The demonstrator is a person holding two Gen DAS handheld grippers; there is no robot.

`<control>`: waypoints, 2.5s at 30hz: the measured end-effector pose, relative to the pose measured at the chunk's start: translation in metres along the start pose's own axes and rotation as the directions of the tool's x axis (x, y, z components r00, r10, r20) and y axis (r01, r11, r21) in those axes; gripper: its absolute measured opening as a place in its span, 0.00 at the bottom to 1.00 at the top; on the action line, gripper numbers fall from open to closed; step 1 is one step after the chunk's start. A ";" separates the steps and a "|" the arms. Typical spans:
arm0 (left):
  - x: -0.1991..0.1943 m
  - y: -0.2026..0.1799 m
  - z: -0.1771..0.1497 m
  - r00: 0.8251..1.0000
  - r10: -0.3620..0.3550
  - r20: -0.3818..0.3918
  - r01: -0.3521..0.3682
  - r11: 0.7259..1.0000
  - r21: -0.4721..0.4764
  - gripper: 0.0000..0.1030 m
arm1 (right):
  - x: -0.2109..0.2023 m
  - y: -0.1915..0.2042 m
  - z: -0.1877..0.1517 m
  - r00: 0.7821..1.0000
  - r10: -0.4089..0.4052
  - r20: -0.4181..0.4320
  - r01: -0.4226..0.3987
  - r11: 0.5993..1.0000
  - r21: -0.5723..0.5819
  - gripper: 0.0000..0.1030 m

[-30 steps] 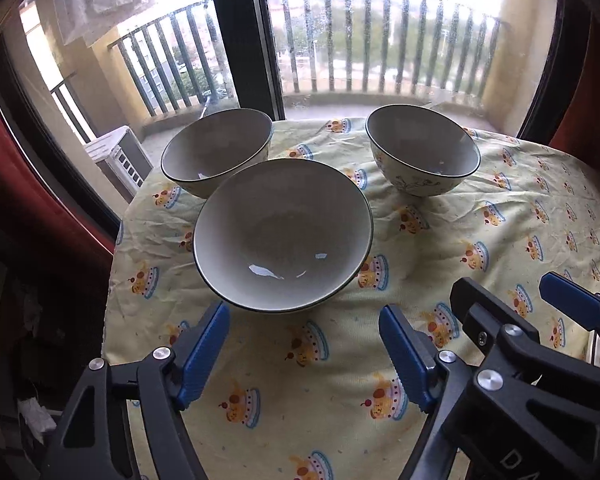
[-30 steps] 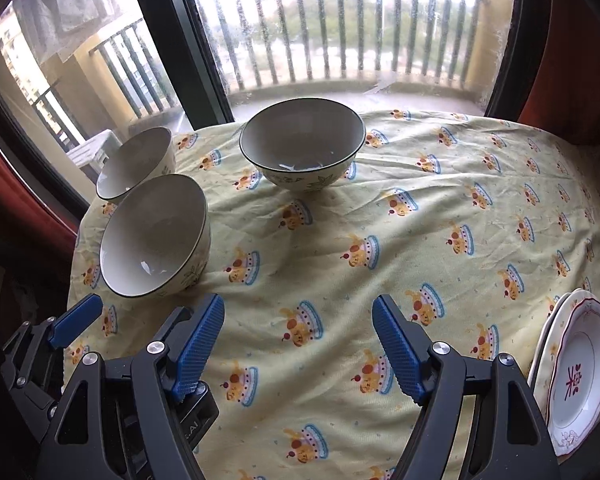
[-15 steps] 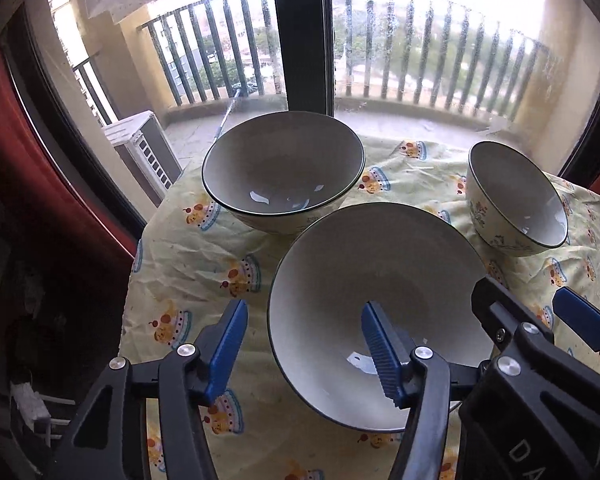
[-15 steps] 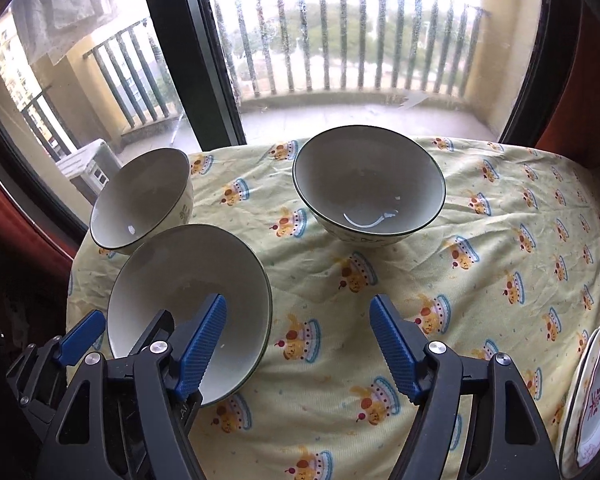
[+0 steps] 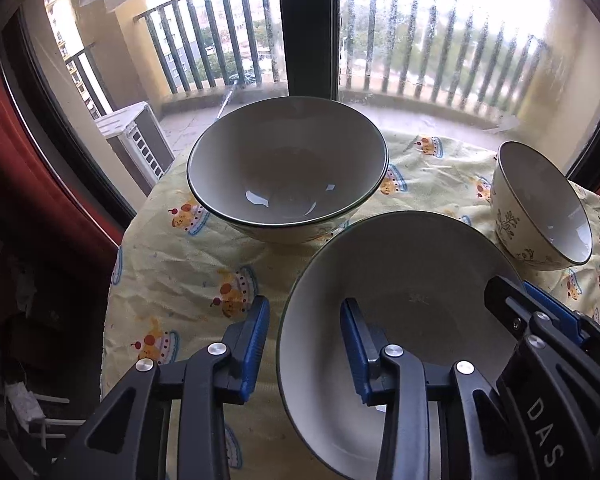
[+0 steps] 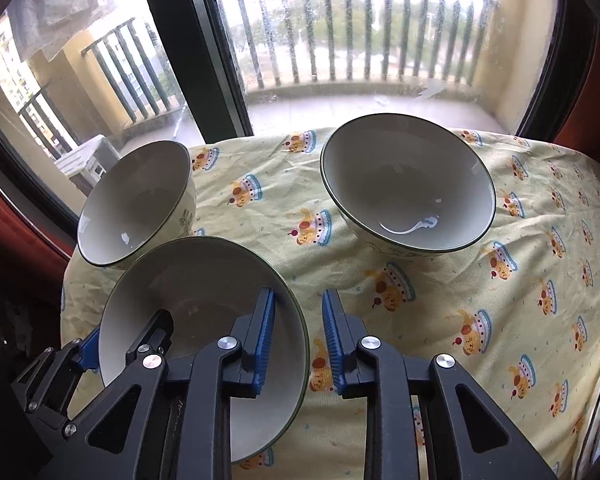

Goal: Organize plates and bowls
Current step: 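Grasp the rim of the large green-rimmed bowl with both grippers, then lift the green-rimmed bowl and carry it toward the plate stack, then lower the green-rimmed bowl onto the tablecloth and open both grippers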

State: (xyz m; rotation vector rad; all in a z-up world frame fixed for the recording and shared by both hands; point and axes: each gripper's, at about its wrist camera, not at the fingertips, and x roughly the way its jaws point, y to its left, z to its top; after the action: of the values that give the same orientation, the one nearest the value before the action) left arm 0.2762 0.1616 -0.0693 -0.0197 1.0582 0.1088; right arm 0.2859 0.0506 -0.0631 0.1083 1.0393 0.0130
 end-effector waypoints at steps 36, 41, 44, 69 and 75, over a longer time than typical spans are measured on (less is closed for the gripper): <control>-0.063 -0.079 -0.074 0.994 -0.085 -0.067 0.089 0.994 0.062 0.21 | -0.072 -0.084 -0.067 0.998 -0.045 -0.043 0.047 0.998 0.038 0.19; -0.079 -0.106 -0.096 0.993 -0.088 -0.082 0.094 0.993 0.067 0.22 | -0.088 -0.113 -0.086 0.997 -0.046 -0.058 0.048 0.998 0.033 0.19; -0.086 -0.124 -0.108 0.992 -0.086 -0.089 0.092 0.993 0.069 0.22 | -0.096 -0.134 -0.096 0.997 -0.044 -0.069 0.047 0.998 0.035 0.19; -0.106 -0.206 -0.173 0.992 -0.062 -0.109 0.059 0.998 -0.030 0.22 | -0.115 -0.233 -0.141 0.996 -0.024 -0.082 0.019 0.998 -0.064 0.19; -0.109 -0.208 -0.177 0.992 -0.065 -0.104 0.059 0.997 -0.056 0.40 | -0.115 -0.235 -0.143 0.996 0.013 -0.086 -0.020 0.996 -0.086 0.23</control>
State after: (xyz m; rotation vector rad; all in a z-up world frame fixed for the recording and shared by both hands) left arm 0.0898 -0.0660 -0.0689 -0.1075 1.1597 0.0805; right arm 0.0944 -0.1779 -0.0585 0.0372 1.1215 0.0783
